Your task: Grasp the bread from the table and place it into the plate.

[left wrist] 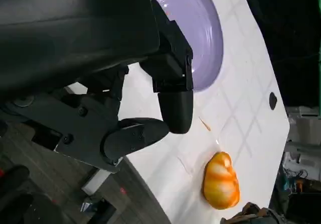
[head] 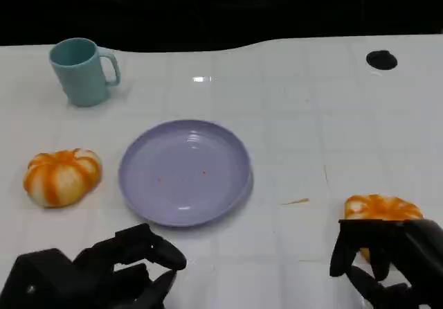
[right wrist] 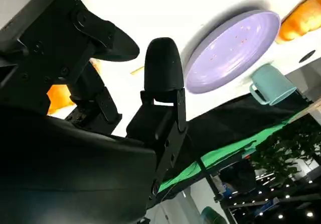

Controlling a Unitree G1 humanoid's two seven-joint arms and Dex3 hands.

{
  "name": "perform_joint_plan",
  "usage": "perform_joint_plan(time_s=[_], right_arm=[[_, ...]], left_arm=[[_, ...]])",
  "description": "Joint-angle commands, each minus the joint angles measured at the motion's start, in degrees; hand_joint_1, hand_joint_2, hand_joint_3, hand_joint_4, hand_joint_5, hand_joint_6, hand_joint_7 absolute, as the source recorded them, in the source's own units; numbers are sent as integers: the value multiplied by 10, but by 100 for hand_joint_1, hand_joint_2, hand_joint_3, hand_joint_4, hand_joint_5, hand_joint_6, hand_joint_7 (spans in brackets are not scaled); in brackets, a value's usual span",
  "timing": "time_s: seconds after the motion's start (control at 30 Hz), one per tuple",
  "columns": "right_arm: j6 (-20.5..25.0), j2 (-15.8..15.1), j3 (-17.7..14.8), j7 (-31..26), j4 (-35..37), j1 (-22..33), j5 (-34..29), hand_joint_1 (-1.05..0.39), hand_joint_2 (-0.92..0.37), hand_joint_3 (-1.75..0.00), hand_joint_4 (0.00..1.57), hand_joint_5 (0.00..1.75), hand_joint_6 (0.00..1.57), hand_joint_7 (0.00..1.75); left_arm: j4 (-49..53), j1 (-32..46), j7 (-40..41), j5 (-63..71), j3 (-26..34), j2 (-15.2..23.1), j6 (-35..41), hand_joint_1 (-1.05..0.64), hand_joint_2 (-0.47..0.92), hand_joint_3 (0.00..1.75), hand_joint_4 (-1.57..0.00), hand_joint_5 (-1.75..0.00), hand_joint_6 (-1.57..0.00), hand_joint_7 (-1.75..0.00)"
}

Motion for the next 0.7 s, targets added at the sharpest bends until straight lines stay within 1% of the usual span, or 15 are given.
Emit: perform_joint_plan(time_s=[0.03, 0.1, 0.17, 0.23, 0.3, 0.37, 0.43, 0.47, 0.5, 0.53, 0.6, 0.63, 0.7], right_arm=[[42, -3, -12, -7, -39, 6, -34, -13, -32, -99, 93, 151, 97, 85], [53, -6, -12, -11, -52, 5, -56, -18, -33, -93, 93, 140, 99, 75], [65, -16, -11, -9, -67, 4, -89, -22, -34, -87, 92, 129, 99, 66], [78, -23, -9, 2, -81, 5, -112, -28, -40, -76, 89, 120, 99, 51], [91, -27, -8, 12, -94, 5, -125, -30, -46, -62, 86, 114, 101, 37], [109, -32, -6, 24, -109, 6, -150, -33, -55, -43, 83, 101, 101, 22], [127, -39, -4, 40, -129, 7, -178, -37, -64, -26, 78, 85, 97, 12], [132, -40, -3, 46, -135, 7, -187, -38, -68, -18, 78, 76, 96, 8], [136, -44, -3, 51, -142, 8, -195, -39, -70, -14, 78, 71, 95, 6], [138, -48, -3, 54, -149, 8, -204, -40, -73, -10, 73, 62, 91, 3], [140, -54, -4, 60, -161, 8, -221, -43, -75, -5, 67, 50, 85, 1], [143, -57, -4, 64, -166, 8, -230, -45, -76, -4, 62, 44, 80, 0], [151, -61, -4, 75, -176, 9, -248, -47, -77, -2, 56, 38, 73, 0]], left_arm=[[0, -1, 2, 4, 3, 6, 0, -25, 77, 69, -67, -175, -61, -131], [1, -1, 1, 2, 4, 5, 1, -24, 78, 69, -66, -175, -61, -130], [2, -2, -1, -2, 5, 4, 1, -24, 79, 68, -66, -175, -61, -130], [1, -2, 0, -4, 6, 4, 3, -23, 79, 68, -66, -175, -60, -130], [2, -2, 1, -1, 4, 4, 2, -23, 79, 68, -66, -175, -60, -130], [3, -2, 1, 0, 3, 4, -2, -24, 79, 68, -66, -175, -60, -130], [4, -1, 1, -3, 5, 1, -2, -25, 79, 68, -66, -175, -61, -130], [4, 0, 2, -4, 5, 0, -2, -25, 79, 68, -66, -175, -61, -130], [4, 0, 1, -6, 6, 0, -1, -25, 79, 68, -66, -175, -61, -130], [4, 1, 1, -5, 5, 0, -2, -25, 79, 68, -66, -175, -61, -130], [2, 1, 1, -3, 4, 1, -1, -25, 79, 68, -67, -175, -61, -130], [1, 1, 2, -3, 4, 1, 1, -25, 78, 68, -67, -175, -61, -130], [-1, 2, 2, -2, 4, 1, 2, -26, 78, 68, -67, -175, -61, -130]])
